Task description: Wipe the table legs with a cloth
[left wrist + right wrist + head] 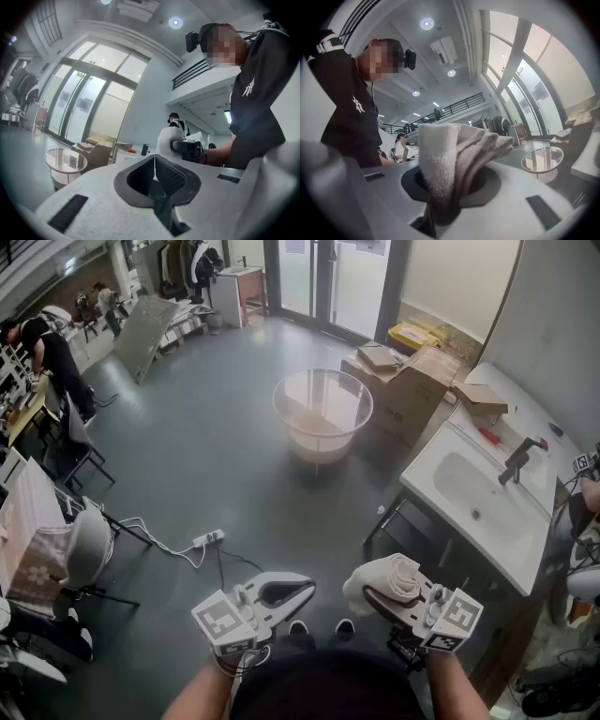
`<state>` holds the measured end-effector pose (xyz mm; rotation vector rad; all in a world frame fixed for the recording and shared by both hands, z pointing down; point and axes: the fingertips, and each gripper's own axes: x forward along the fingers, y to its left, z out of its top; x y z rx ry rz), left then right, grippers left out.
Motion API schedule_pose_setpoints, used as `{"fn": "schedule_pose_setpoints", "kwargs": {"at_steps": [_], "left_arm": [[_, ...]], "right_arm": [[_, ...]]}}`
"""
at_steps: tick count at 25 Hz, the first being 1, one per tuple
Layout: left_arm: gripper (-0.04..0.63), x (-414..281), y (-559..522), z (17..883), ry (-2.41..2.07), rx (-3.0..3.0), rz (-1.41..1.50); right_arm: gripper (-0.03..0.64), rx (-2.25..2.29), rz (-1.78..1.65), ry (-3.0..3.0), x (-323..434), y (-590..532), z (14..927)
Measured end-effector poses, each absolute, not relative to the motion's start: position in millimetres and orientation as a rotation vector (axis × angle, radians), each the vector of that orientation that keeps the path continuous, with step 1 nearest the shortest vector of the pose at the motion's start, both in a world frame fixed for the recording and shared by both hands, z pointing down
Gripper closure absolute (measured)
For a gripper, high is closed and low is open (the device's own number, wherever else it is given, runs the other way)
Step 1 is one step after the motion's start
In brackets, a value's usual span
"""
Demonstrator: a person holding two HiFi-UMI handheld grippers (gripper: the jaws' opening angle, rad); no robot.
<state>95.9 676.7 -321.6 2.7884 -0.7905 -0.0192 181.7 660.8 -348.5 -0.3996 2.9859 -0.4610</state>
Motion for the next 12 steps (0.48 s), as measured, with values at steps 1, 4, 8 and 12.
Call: {"fn": "schedule_pose_setpoints", "kwargs": {"at_steps": [1,4,8,12], "left_arm": [[0.588,94,675,-322,-0.804,2.777,-0.001],[0.588,86,673,-321,-0.818,2.757,0.009],[0.588,70,667,-315,-0.836,2.715,-0.029],[0.588,58,659,-312,-0.872,2.689,-0.047]], "right_arm": [[0.526,-0.4,-0.46,2.987,181,660,-349],[0.526,-0.407,-0.464,2.99,178,657,-348],[0.525,-0.409,-0.483,2.981,168,656,-347],[0.525,-0.412,-0.506,2.986,157,655,-341]]}}
